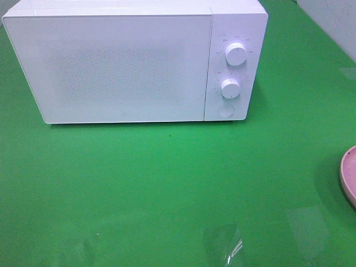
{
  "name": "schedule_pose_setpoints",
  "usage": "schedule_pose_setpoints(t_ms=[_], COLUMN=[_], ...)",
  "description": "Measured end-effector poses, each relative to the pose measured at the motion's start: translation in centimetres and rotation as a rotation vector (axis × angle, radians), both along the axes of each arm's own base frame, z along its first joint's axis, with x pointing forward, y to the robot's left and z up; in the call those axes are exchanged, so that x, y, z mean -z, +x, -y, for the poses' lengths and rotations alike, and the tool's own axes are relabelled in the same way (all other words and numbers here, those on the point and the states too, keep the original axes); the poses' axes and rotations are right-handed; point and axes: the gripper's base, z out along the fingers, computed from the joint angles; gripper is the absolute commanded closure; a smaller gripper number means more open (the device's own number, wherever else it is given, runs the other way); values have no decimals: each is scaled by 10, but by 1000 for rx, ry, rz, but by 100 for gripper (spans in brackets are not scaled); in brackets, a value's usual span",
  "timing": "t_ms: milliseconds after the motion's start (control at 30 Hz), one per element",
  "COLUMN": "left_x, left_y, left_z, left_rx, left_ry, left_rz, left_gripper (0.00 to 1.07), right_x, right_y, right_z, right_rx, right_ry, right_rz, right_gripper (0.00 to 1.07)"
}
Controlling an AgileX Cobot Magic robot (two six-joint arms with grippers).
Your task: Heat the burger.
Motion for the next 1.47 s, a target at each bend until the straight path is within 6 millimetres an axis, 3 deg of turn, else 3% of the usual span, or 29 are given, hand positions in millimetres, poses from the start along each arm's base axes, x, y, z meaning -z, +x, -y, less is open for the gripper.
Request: schedule_pose_setpoints(t_ms=[1467], left_x=[0], left_y=[0], left_z=[3], left_rx=[50], left_ry=[-36], left_rz=[3], left_gripper=[7], right_x=[0], right_y=[0], right_z=[0], right_rx=[0], right_ry=[0], right_rz=[0], right_gripper=[32])
